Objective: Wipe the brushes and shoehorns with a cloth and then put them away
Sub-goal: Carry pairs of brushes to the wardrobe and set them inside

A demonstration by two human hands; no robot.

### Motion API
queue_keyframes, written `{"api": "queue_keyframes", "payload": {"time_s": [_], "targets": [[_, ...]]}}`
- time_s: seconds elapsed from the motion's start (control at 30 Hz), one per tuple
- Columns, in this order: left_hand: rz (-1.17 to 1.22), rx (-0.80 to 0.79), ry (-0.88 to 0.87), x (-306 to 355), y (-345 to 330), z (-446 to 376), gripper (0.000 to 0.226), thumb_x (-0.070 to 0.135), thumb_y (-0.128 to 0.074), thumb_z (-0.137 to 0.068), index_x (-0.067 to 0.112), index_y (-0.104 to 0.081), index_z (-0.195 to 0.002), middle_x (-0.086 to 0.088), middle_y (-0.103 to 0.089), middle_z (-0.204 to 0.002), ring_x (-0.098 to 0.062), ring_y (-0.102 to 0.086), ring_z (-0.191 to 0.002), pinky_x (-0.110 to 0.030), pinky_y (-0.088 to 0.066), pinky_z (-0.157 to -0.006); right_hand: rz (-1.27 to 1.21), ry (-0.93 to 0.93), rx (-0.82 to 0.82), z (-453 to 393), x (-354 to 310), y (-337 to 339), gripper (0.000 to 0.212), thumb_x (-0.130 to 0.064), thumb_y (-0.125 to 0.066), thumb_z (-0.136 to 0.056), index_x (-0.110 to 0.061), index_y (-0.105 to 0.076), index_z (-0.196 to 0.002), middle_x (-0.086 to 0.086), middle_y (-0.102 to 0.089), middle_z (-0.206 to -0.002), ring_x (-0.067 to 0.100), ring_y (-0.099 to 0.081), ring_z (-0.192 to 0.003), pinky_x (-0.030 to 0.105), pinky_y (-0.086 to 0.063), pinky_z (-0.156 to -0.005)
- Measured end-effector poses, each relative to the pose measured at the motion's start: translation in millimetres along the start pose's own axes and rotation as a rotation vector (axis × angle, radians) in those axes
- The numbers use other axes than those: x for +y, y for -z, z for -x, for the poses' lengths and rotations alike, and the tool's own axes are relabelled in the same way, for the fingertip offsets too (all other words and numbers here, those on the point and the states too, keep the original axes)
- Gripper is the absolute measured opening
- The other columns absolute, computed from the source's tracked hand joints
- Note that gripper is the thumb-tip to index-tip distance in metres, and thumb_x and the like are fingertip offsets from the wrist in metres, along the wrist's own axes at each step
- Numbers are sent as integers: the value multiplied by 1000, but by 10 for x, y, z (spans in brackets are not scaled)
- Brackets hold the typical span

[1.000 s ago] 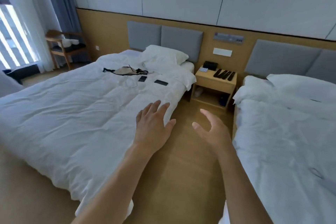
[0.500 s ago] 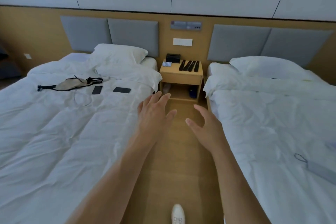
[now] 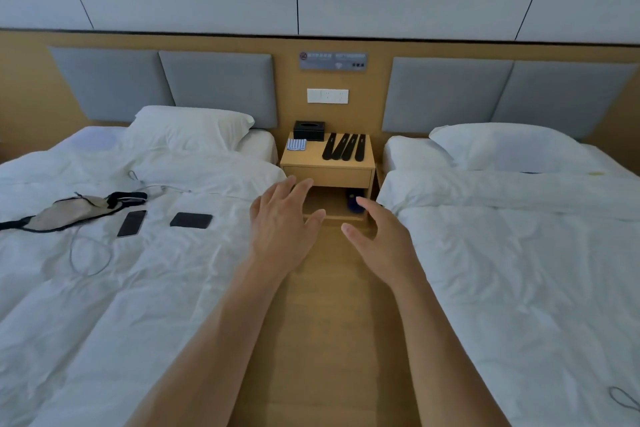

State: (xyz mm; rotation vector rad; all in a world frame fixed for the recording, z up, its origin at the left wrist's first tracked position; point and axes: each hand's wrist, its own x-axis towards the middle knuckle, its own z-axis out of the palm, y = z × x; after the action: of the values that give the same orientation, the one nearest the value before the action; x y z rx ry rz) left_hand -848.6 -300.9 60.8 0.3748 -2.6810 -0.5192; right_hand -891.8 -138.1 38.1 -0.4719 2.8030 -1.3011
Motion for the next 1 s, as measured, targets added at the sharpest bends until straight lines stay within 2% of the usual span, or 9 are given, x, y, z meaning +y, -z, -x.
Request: {"api": "queue_keyframes", "payload": {"time_s": [0.2,0.4,0.7,1.0], "targets": [[66,-38,-59,-130,-463,-881,56,45,-56,-95,30,-39,-146,3,-37,-154,-21,-30,-144,-48,-25,-117,23,-57,44,-868,220,-95,60,-48,-62,-94,-38,-38,-149,-10,-39,-157,15,-41,-142,35,-39,-111],[128,-89,-116,-377,-930,-2019,54,46,-56,-95,30,-40,-144,3,-38,-153,-21,-32,-143,-53,-27,-116,37,-118,109,-1909,307,-290,59,-48,-61,-94,-38,-39,-148,-9,-39,-157,15,-40,-142,35,-36,-113],[137,-176,-194,-768,-1348,-3961,58,44,-56,-95,33,-35,-147,4,-34,-156,-20,-27,-146,-50,-20,-118,58,-254,169,-3637,96,-616,59,-49,-61,-94,-37,-40,-148,-8,-40,-157,17,-41,-141,38,-37,-114],[163,-241,-256,-790,-2029,-5152,58,43,-57,-95,31,-36,-148,4,-36,-155,-19,-28,-145,-46,-21,-118,84,-326,185,-4830,325,-750,55,-44,-60,-96,-34,-41,-147,-6,-43,-154,18,-43,-139,37,-36,-115]]}}
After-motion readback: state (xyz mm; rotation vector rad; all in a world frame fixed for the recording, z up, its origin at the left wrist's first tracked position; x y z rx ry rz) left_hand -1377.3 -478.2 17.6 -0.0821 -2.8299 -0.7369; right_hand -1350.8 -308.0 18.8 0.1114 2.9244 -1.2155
